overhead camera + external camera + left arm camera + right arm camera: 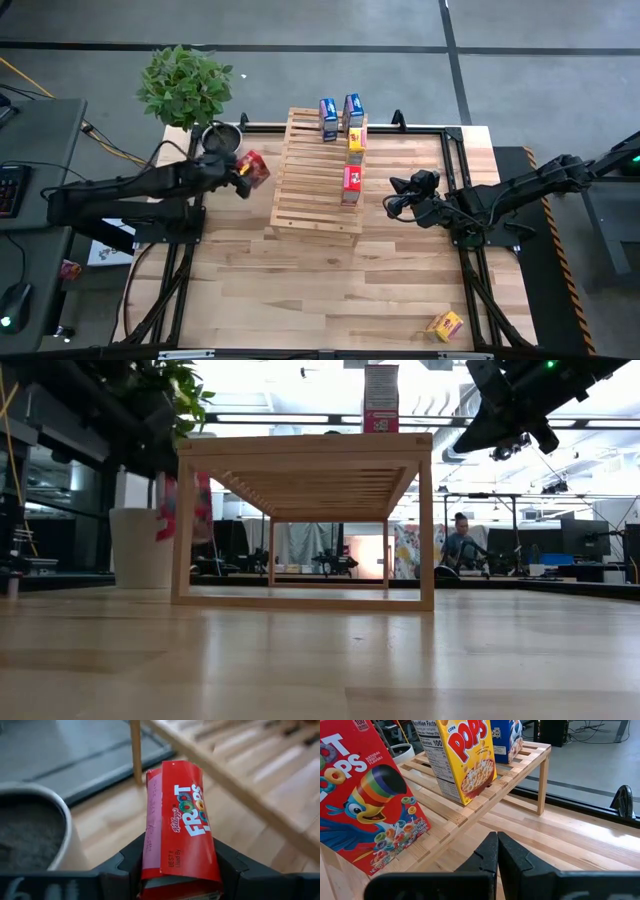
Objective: Stack cereal on shelf
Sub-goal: Put the red cereal box on the shelf aligned with the other red cereal box
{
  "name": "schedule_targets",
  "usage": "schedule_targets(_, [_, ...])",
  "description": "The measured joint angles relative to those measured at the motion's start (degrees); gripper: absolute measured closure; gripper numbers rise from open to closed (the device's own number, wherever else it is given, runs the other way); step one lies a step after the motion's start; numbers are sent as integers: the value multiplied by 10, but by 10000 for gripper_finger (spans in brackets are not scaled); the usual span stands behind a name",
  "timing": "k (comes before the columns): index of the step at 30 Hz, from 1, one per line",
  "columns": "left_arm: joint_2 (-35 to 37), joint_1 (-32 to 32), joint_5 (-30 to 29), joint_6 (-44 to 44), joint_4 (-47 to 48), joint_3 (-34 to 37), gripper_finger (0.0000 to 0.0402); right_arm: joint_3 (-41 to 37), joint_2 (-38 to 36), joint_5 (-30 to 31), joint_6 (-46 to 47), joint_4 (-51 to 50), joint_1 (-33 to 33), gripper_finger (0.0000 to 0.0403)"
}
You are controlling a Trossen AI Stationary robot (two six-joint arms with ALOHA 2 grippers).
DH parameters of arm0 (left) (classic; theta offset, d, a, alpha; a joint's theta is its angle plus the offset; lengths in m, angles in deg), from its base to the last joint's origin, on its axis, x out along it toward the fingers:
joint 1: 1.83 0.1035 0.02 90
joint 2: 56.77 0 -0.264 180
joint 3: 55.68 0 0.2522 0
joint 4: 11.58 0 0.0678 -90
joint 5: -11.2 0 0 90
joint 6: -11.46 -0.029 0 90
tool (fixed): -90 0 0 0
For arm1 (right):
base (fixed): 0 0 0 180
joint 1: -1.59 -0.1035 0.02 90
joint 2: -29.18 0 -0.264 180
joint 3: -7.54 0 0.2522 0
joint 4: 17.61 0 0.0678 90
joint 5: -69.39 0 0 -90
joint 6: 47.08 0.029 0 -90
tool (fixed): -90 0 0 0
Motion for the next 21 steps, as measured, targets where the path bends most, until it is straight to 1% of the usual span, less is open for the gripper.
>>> schedule_targets(3, [23, -23, -25, -6, -26, 0, 256, 0, 0, 0, 0, 0, 0, 402])
schedule_targets(7, [37, -56, -27, -57, -89, -4, 256, 0, 0, 0, 0, 0, 0, 402])
schedule_targets(10, [28, -73, -41, -92, -99, -44, 257, 0, 0, 0, 0, 0, 0, 402])
schedule_targets(12, [7, -80, -48, -108, -93, -81, 257, 0, 0, 1, 0, 0, 0, 402])
schedule_targets(14, [-26, -86, -49, -119, -59, -120, 257, 0, 0, 2, -1, 0, 0, 402])
schedule_targets(16, [-68, -93, -49, -121, -31, -166, 257, 0, 0, 2, 0, 0, 0, 402])
schedule_targets(18, [-114, -101, -54, -134, 17, -212, 257, 0, 0, 2, -1, 0, 0, 402])
schedule_targets(21, [-166, -114, -92, -138, 63, -283, 257, 0, 0, 2, -1, 0, 0, 402])
